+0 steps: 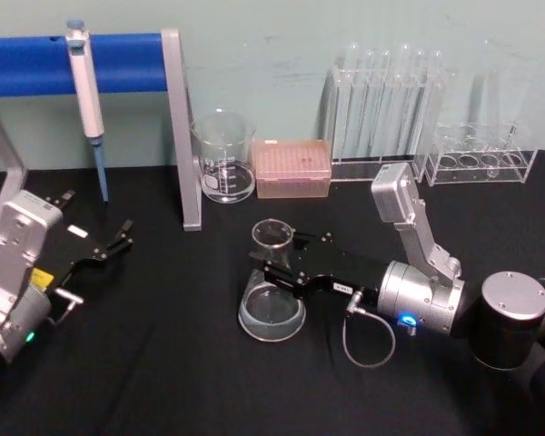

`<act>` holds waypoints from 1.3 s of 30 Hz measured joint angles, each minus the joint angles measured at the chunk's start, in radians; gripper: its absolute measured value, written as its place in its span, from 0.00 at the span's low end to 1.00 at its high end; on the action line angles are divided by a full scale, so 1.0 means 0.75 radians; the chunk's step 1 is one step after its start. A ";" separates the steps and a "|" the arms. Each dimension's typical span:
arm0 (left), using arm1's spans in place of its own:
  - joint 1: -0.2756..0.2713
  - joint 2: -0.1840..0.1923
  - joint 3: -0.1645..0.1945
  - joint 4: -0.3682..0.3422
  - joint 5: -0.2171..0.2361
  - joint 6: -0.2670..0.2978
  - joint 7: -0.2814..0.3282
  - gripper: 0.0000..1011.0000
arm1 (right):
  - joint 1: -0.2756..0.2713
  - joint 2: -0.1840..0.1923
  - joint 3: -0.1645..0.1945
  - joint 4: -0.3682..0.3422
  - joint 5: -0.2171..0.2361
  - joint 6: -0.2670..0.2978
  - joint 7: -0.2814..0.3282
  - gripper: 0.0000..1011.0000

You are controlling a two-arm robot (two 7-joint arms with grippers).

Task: Grasp the erlenmeyer flask with one hand, shake it three times, then place it back.

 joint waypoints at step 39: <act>0.000 0.000 0.000 0.000 0.000 0.000 0.000 0.99 | -0.001 0.000 0.000 0.000 -0.002 0.003 0.000 0.99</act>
